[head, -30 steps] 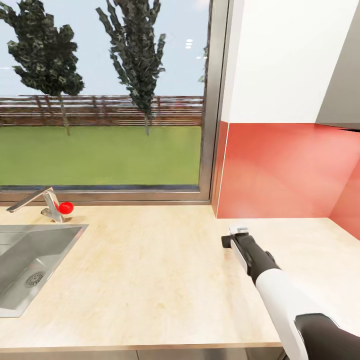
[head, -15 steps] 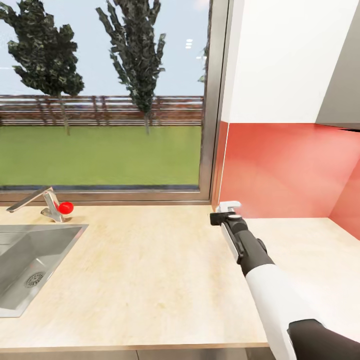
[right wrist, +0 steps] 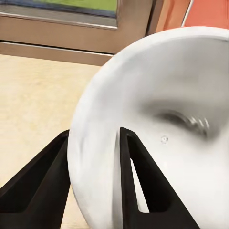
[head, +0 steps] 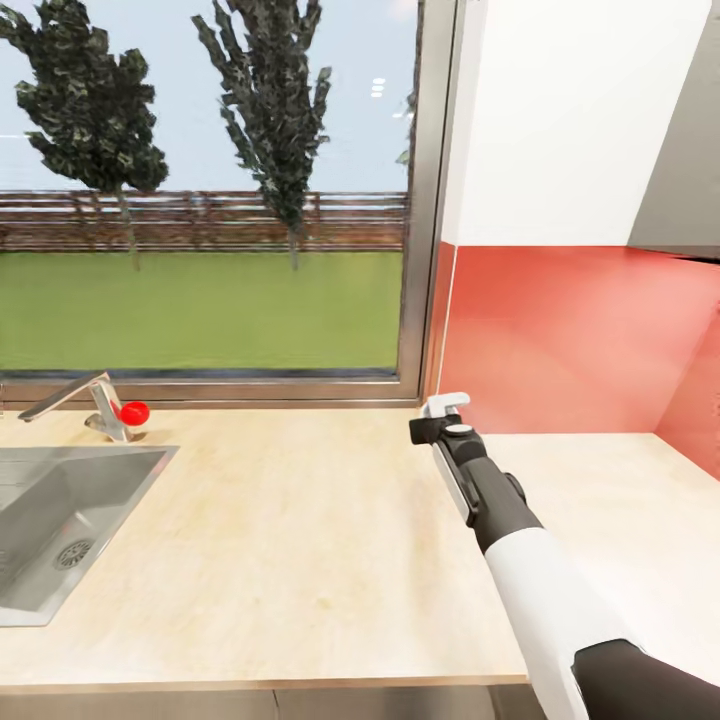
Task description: Set up a coffee station on the kitchen countertop: keep the coffee maker on the countertop, move the bottle of coffee from the kitchen shelf to the counter next to the coffee maker, place a paper coffee filter on top of the coffee maker, put the saucer next to the coffee maker with the coffee cup on the saucer, and place the electric kettle next to the coffee maker.
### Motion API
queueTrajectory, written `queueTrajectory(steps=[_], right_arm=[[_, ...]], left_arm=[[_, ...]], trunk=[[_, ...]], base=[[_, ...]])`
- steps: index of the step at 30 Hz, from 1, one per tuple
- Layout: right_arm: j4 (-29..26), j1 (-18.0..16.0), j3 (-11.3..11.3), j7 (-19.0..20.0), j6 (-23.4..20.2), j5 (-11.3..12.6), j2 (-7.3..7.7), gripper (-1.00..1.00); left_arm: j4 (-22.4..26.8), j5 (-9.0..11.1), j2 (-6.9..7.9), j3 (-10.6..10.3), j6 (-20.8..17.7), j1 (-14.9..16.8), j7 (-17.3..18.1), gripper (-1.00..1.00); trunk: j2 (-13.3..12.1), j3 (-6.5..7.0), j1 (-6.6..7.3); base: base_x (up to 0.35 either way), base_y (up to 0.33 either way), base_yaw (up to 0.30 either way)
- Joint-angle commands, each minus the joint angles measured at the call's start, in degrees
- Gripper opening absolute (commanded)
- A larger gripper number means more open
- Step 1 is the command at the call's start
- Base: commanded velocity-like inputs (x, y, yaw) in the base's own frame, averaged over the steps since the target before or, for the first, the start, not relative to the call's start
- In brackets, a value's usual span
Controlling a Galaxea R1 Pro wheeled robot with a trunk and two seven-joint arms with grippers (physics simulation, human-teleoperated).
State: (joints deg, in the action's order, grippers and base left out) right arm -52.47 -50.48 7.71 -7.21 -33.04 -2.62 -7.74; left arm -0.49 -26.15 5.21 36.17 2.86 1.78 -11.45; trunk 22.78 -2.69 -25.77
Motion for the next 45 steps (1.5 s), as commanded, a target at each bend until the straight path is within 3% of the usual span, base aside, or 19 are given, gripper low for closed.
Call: queueTrajectory(steps=[1,17,34,45], right_arm=[[-0.1,-0.1,0.1,-0.1,-0.4,-0.2,0.01,-1.0],[-0.1,0.0,0.1,-0.1,-0.4,-0.2,0.0,-1.0],[-0.1,0.0,0.2,-0.1,-0.4,-0.2,-0.18,-1.0],[0.1,0.0,0.2,-0.1,-0.4,-0.2,-0.7,-1.0]], left_arm=[[-0.1,-0.6,0.0,0.5,0.3,0.1,-0.3,1.0],[0.0,-0.6,0.06,0.7,0.2,0.2,-0.3,1.0],[0.0,-0.5,-0.06,0.8,0.2,0.2,-0.4,1.0],[0.0,-0.5,-0.05,0.8,0.6,0.2,-0.4,1.0]], trunk=[[0.1,-0.14,-0.01],[0.1,-0.14,-0.01],[0.1,-0.14,-0.01],[0.1,-0.14,-0.01]], base=[[-0.274,0.026,0.0],[-0.296,0.151,0.215],[-0.031,0.301,0.277],[-0.208,0.254,0.277]])
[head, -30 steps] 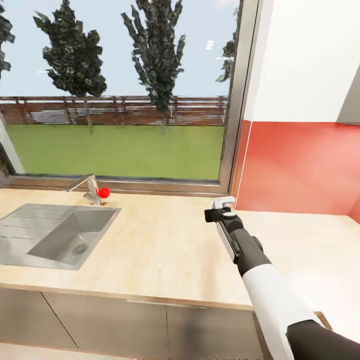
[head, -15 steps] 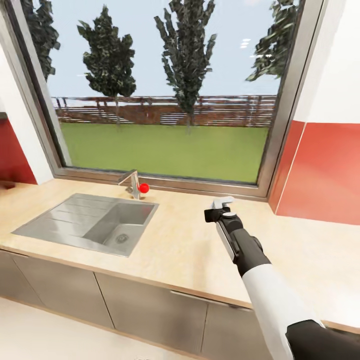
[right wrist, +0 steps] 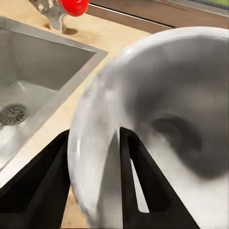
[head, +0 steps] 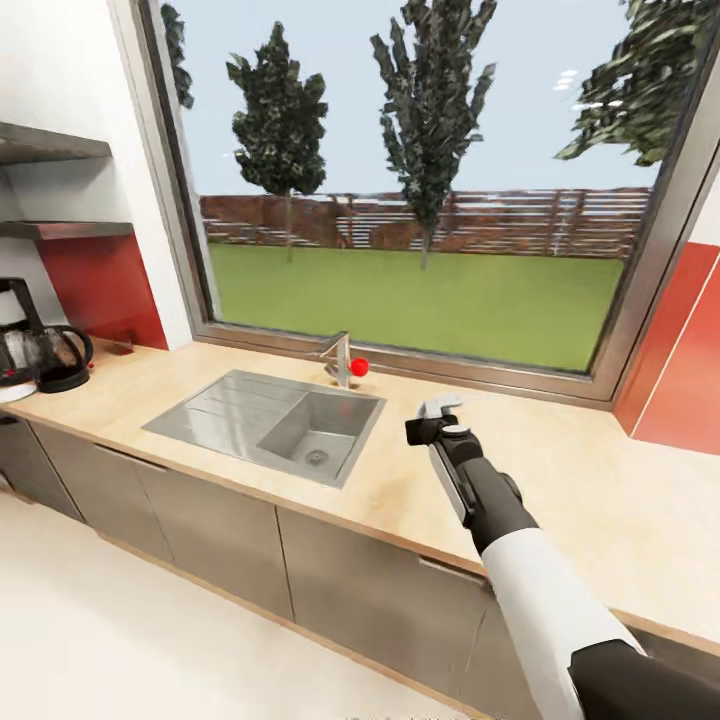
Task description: Set up a coffee station on the kitchen countertop: keep the coffee maker on the countertop, move the bottle of coffee from the kitchen shelf to the counter next to the coffee maker, place a paper coffee filter on top of the coffee maker, put the saucer next to the coffee maker with the coffee cup on the saucer, and place the electric kettle next to the coffee maker.
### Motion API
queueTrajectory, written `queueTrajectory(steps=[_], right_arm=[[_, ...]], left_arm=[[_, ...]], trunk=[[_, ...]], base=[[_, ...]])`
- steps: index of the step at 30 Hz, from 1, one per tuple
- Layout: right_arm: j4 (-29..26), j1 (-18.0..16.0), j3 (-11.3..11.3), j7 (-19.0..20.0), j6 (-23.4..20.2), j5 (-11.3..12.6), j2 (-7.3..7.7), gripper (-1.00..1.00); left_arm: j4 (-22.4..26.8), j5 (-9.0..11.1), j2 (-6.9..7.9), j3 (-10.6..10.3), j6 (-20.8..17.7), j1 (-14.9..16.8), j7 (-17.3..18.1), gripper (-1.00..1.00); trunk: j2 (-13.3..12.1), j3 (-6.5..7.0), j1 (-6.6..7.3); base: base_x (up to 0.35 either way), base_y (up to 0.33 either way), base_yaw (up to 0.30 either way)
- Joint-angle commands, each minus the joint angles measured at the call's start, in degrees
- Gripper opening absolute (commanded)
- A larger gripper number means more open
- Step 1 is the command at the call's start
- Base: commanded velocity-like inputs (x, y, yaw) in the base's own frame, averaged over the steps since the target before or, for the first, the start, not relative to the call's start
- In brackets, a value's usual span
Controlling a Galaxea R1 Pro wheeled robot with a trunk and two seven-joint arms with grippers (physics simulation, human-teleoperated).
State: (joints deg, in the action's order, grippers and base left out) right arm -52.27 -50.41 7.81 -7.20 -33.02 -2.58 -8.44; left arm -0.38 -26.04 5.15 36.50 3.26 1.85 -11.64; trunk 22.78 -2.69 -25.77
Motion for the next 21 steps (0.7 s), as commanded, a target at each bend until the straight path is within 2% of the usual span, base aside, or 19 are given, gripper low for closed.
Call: queueTrajectory(steps=[1,16,21], right_arm=[[-0.1,0.0,0.1,-0.1,-0.4,-0.2,0.01,-1.0],[0.0,-0.1,0.1,-0.1,-0.4,-0.2,0.0,-1.0],[0.1,-0.1,0.1,-0.1,-0.4,-0.2,0.0,-1.0]], left_arm=[[-0.1,-0.6,0.01,0.5,0.3,0.1,-0.2,1.0],[-0.1,-0.5,-0.08,0.6,0.3,0.2,-0.2,1.0],[-0.1,-0.5,-0.28,0.5,0.2,0.2,-0.2,1.0]], trunk=[[0.1,-0.14,-0.02],[0.1,-0.14,-0.02],[0.1,-0.14,-0.02]], base=[[-0.174,0.261,0.277],[-0.02,0.309,0.277],[0.0,0.067,0.277]])
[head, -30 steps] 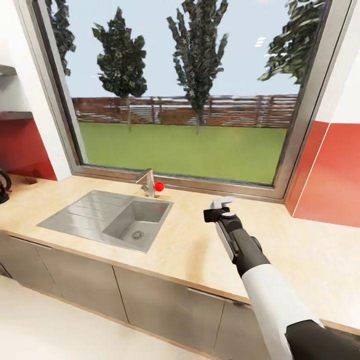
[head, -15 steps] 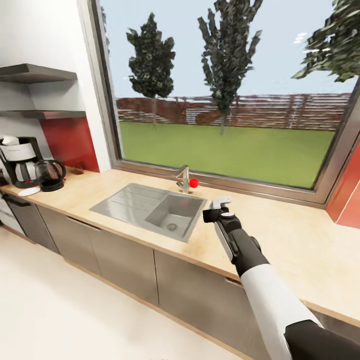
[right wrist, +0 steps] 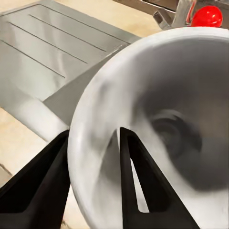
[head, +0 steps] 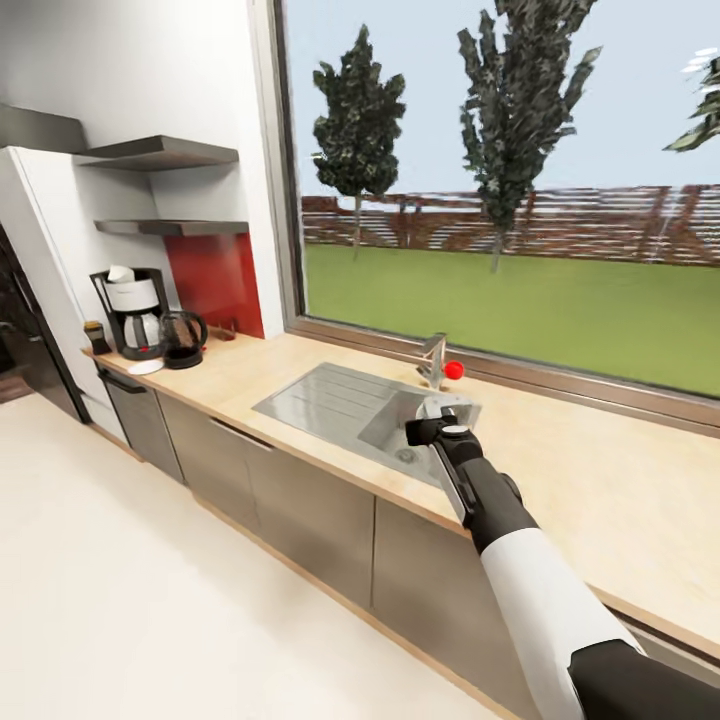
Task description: Set up a coffee station on the kitchen countertop: keep the coffee maker on the countertop, move the bottle of coffee from the kitchen shelf to the counter next to the coffee maker, place a paper coffee filter on top of the coffee maker, put the saucer next to the coffee maker with the coffee cup on the saucer, and place the electric kettle next to the coffee maker.
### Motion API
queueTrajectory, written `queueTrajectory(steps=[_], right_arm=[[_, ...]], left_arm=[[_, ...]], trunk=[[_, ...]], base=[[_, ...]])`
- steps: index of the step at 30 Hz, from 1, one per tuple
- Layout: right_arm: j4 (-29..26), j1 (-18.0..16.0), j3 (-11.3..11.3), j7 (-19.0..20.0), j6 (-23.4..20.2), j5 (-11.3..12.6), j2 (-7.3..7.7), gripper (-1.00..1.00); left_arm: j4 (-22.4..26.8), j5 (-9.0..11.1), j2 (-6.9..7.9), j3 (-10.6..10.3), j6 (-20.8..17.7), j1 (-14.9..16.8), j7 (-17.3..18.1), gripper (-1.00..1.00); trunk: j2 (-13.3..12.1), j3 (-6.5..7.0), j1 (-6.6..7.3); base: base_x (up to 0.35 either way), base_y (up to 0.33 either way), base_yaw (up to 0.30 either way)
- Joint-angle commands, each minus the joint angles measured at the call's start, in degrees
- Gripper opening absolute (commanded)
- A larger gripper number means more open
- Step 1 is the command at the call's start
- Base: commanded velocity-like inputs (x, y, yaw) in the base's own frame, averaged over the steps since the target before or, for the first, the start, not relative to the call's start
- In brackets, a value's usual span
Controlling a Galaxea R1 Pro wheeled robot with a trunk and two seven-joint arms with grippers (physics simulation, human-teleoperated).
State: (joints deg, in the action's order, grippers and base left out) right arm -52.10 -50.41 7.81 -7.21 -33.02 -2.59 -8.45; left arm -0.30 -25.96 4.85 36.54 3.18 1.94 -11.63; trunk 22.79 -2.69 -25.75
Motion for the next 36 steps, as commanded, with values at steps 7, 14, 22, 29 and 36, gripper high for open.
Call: queueTrajectory(steps=[7,14,22,29,36], right_arm=[[-0.1,0.0,0.1,-0.1,-0.4,-0.2,0.02,-1.0],[-0.1,0.0,0.1,-0.1,-0.4,-0.2,0.02,-1.0],[-0.1,-0.1,0.1,-0.1,-0.4,-0.2,0.0,-1.0],[-0.1,0.0,0.1,-0.1,-0.4,-0.2,0.02,-1.0],[-0.1,0.0,0.1,-0.1,-0.4,-0.2,-0.01,-1.0]], left_arm=[[-0.1,-0.6,-0.01,0.5,0.2,0.1,-0.2,1.0],[-0.1,-0.6,-0.05,0.5,0.3,0.1,-0.2,1.0],[-0.1,-0.6,-0.16,0.5,0.3,0.1,-0.2,1.0],[-0.1,-0.6,-0.27,0.5,0.3,0.1,-0.2,1.0],[-0.1,-0.6,-0.36,0.5,0.3,0.1,-0.2,1.0]], trunk=[[0.1,-0.13,-0.04],[0.1,-0.13,-0.04],[0.1,-0.13,-0.04],[0.1,-0.13,-0.04],[0.1,-0.13,-0.04]], base=[[0.0,0.002,0.278],[0.0,0.0,0.278],[0.0,0.0,0.278],[0.0,0.0,0.278],[0.0,0.0,0.278]])
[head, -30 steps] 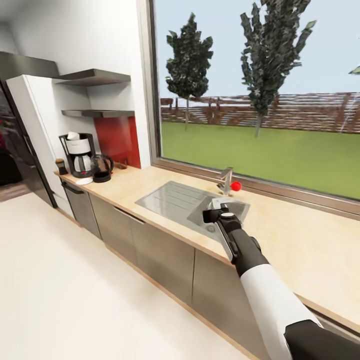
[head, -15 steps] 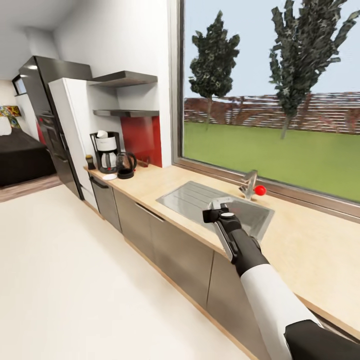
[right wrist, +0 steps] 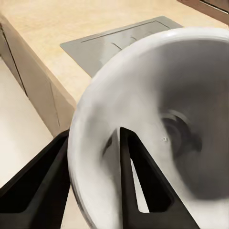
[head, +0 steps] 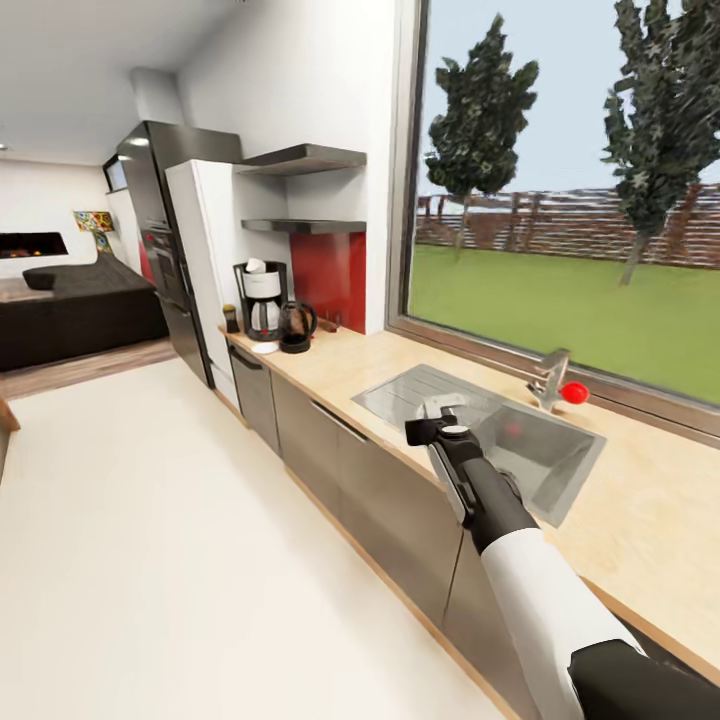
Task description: Set up a coffee station on the kitchen countertop: keep the coffee maker on the countertop, move the bottle of coffee from the kitchen shelf to the counter next to the coffee maker, place a paper coffee filter on top of the coffee maker, put the saucer next to the coffee maker with the coffee cup on the saucer, and place the electric kettle next to the coffee maker.
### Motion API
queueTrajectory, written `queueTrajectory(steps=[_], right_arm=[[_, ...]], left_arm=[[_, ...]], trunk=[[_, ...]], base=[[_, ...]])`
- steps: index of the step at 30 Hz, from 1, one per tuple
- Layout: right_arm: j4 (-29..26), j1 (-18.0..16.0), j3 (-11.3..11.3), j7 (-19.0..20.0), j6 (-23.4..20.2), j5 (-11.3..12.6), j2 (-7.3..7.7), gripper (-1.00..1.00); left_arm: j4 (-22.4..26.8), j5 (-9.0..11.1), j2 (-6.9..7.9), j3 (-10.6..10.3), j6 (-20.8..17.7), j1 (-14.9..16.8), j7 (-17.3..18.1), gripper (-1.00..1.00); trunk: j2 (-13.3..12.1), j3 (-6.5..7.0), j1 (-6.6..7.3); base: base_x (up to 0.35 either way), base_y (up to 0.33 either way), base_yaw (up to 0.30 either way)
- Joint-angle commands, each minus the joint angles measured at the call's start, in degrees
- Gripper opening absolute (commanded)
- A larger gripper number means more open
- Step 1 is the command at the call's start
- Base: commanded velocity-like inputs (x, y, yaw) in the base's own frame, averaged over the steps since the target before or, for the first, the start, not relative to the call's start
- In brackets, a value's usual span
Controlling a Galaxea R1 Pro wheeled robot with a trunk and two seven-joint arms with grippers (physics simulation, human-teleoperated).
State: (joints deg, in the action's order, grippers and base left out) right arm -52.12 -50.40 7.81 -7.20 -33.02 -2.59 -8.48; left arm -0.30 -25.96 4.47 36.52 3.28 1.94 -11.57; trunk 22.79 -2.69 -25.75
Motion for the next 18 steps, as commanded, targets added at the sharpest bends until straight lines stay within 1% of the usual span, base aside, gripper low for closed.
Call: queueTrajectory(steps=[1,6,10,11,13,14,17,18], right_arm=[[-0.1,0.0,0.1,-0.1,-0.4,-0.2,0.03,-1.0],[-0.1,0.0,0.1,-0.1,-0.4,-0.2,0.04,-1.0],[-0.1,0.0,0.1,-0.1,-0.4,-0.2,0.03,-1.0],[-0.1,0.0,0.1,-0.1,-0.4,-0.2,0.02,-1.0],[-0.1,-0.1,0.1,-0.1,-0.4,-0.2,0.02,-1.0],[-0.2,-0.1,0.1,-0.1,-0.4,-0.2,0.03,-1.0],[-0.2,0.0,0.1,-0.1,-0.4,-0.2,0.04,-1.0],[-0.2,-0.1,0.1,-0.1,-0.4,-0.2,0.04,-1.0]], left_arm=[[-0.1,-0.6,0.02,0.5,0.3,0.1,-0.2,1.0],[-0.1,-0.6,-0.03,0.5,0.3,0.2,-0.1,1.0],[0.3,-0.5,0.33,0.5,0.7,0.5,-0.1,1.0],[1.3,-0.5,0.24,0.5,0.8,0.7,0.0,1.0],[5.2,-0.4,-0.03,0.6,1.2,0.9,0.4,1.0],[8.8,-0.3,-0.18,0.6,2.5,0.9,0.5,1.0],[13.4,-0.2,-0.3,0.6,5.1,1.2,0.6,1.0],[15.0,-0.2,-0.21,0.6,5.9,1.8,0.6,1.0]], trunk=[[0.1,-0.13,-0.04],[0.1,-0.13,-0.04],[0.1,-0.13,-0.04],[0.1,-0.13,-0.04],[0.1,-0.13,-0.04],[0.1,-0.13,-0.04],[0.1,-0.13,-0.04],[0.1,-0.13,-0.04]], base=[[0.0,0.0,0.278],[0.0,0.0,0.278],[0.0,0.0,0.278],[0.0,0.0,0.278],[0.0,0.0,0.278],[0.0,0.0,0.278],[0.0,0.0,0.278],[0.0,0.0,0.278]])
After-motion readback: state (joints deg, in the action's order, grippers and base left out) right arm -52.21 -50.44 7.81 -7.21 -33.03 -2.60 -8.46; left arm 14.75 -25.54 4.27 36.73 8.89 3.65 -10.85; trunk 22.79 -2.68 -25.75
